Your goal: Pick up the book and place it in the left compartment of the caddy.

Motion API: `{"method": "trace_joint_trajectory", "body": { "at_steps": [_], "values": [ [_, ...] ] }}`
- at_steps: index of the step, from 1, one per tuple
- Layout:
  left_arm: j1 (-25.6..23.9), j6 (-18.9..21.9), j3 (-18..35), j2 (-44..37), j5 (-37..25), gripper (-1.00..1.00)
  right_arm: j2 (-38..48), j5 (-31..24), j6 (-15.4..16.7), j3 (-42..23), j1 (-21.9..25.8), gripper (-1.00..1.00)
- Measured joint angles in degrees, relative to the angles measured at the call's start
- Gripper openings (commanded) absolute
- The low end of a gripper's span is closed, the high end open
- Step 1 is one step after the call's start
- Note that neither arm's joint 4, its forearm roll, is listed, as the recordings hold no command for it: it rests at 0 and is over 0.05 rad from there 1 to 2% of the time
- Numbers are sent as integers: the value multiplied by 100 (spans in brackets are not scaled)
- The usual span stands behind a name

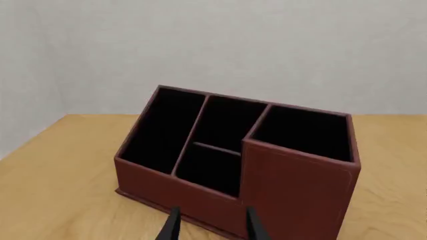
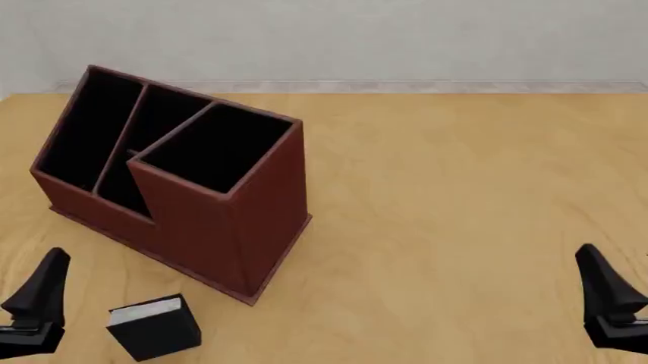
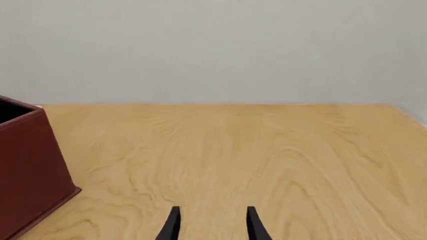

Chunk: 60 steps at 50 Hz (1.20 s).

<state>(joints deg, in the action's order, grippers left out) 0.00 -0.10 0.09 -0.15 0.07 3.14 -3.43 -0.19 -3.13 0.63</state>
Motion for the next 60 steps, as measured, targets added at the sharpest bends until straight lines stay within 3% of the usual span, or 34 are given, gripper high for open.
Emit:
{"method": "trace_joint_trajectory", "body": {
  "at_steps": [17,34,48,60],
  "values": [
    [-64,-29,67,-25,-2,100,-250,172,-102,249,-228,100],
    [-381,308,355,-199,-45,100,-299,277,-138,300,-174,100],
    [-843,725,899,-840,29,100,-305,289,-195,309,-175,100],
    [-1587,872,1339,-1294,-308,100,-311,488,-322,312,-247,100]
  ]
}}
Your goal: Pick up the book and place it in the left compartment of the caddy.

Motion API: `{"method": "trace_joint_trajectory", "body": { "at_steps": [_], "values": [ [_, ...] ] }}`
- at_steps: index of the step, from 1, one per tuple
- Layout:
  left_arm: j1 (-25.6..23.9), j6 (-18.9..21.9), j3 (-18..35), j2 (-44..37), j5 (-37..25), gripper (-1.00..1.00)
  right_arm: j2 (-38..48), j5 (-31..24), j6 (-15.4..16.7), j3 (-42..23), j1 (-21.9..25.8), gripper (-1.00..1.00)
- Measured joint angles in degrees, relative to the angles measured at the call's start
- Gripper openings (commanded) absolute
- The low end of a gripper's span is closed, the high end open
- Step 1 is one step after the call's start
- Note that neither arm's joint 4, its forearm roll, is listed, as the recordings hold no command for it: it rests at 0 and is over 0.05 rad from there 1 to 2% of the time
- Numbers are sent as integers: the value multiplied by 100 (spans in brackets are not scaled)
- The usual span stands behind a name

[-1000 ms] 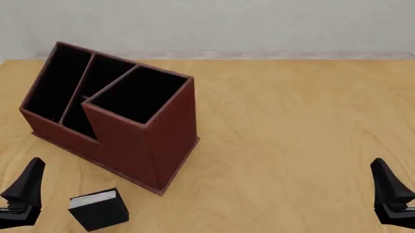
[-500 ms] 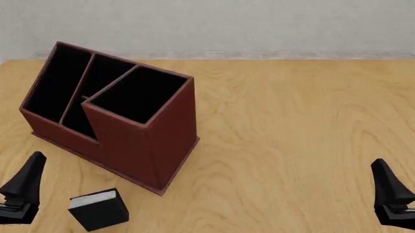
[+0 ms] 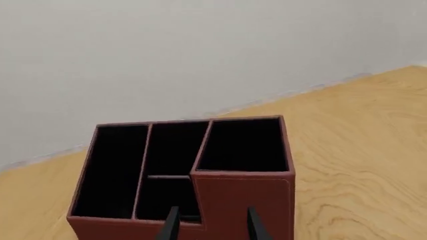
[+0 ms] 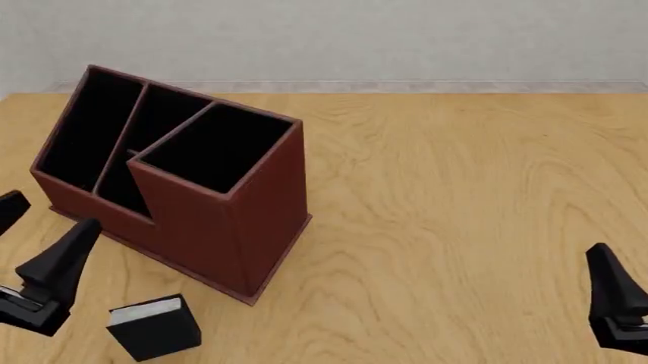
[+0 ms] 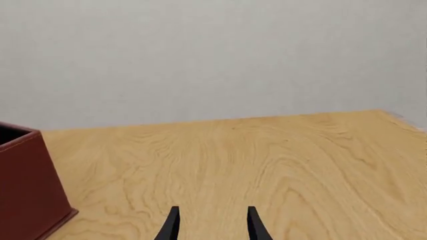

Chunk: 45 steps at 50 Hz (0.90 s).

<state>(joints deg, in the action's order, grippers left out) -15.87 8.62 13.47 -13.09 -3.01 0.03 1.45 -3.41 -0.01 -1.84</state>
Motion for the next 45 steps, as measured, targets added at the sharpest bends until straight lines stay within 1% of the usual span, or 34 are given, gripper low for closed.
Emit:
{"method": "trace_joint_trajectory", "body": {
  "at_steps": [12,24,32,45],
  "values": [
    [-829,38,437,-257,-754,100,38,-164,31,0,37,100],
    [-1549,325,900,-703,-1382,100,70,-195,9,-1,46,100],
    [-1923,507,1299,-1080,-1699,100,73,-204,-10,-1,45,100],
    [-2288,969,1764,-1512,-2192,100,62,-221,-39,-1,23,100]
  ]
}}
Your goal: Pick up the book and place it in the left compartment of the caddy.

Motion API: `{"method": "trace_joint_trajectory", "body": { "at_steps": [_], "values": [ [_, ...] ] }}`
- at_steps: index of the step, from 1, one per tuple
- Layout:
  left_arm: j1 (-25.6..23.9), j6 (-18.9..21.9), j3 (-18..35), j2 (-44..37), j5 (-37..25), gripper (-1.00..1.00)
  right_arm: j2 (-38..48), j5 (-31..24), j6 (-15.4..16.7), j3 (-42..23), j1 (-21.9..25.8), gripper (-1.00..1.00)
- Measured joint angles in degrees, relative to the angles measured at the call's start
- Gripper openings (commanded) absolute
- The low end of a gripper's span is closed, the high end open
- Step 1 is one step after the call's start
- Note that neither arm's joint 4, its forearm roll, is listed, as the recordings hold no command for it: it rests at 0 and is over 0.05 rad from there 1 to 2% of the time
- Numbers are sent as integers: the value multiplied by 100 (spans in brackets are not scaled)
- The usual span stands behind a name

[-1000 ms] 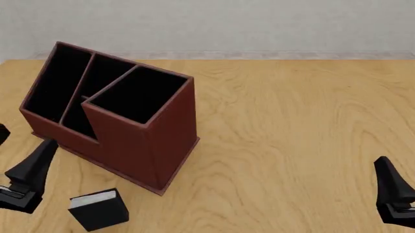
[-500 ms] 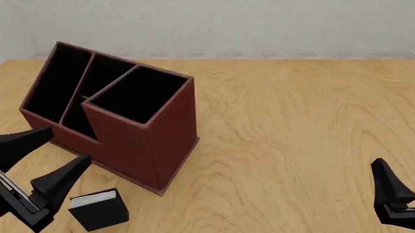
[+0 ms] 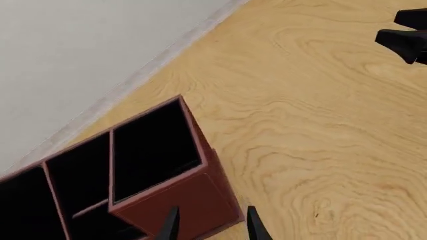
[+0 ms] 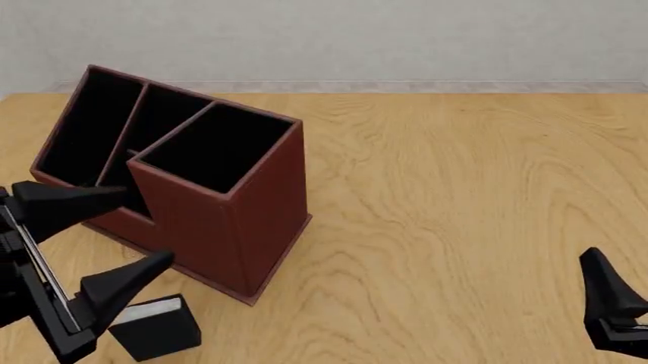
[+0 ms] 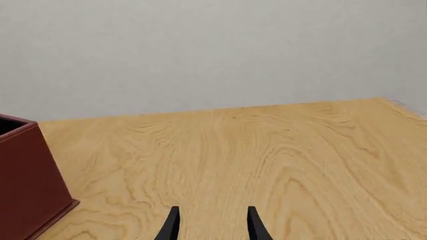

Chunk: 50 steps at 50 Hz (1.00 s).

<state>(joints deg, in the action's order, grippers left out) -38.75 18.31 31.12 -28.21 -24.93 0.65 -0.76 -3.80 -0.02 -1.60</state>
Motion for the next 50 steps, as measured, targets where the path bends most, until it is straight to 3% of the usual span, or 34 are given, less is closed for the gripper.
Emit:
{"method": "trace_joint_trajectory", "body": {
  "at_steps": [13,28,50],
  "values": [
    [-379,200,141,-260,-573,100,36,29,-22,0,-16,100],
    [-661,311,-73,-421,-834,100,58,47,-29,0,-33,100],
    [-575,612,-405,-380,-1013,100,107,84,-45,0,-45,100]
  ]
}}
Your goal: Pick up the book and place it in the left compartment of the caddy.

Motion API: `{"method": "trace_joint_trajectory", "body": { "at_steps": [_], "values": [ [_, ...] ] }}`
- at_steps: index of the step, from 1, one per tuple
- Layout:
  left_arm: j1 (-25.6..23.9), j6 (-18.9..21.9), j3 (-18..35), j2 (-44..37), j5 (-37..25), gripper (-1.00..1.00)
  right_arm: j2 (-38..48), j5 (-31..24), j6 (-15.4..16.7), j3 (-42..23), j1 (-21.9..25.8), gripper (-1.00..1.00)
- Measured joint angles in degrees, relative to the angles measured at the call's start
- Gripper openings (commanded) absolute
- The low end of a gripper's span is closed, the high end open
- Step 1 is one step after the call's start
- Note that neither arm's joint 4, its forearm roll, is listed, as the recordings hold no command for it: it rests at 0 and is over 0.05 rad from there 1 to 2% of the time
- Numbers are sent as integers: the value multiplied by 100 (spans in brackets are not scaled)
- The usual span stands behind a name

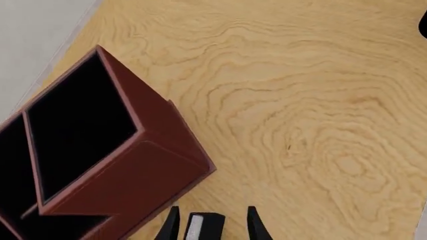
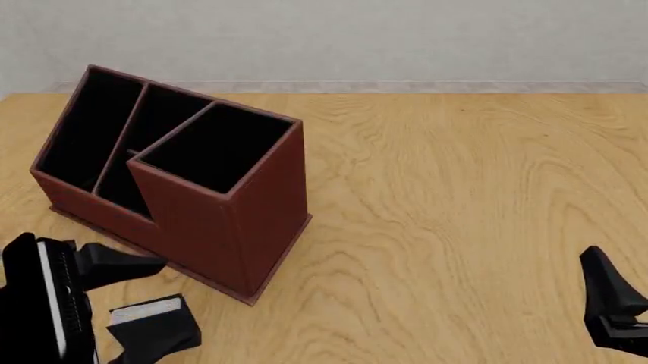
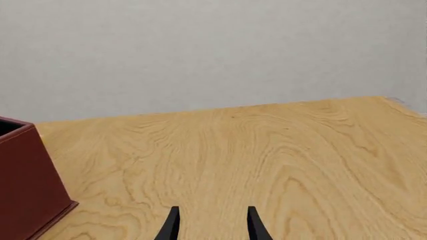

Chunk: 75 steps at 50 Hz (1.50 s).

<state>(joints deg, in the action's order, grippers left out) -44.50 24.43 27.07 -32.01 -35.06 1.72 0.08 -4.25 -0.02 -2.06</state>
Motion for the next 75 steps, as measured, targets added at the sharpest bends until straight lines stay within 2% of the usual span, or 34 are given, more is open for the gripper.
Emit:
{"method": "trace_joint_trajectory", "body": {
  "at_steps": [28,53,75],
  "values": [
    [437,275,-500,39,188,100,-10,-14,11,0,-2,100],
    [943,541,-994,-172,718,100,-1,-19,3,0,-14,100],
    [1306,723,-1179,-418,1070,100,20,-3,22,0,-25,100]
  ]
}}
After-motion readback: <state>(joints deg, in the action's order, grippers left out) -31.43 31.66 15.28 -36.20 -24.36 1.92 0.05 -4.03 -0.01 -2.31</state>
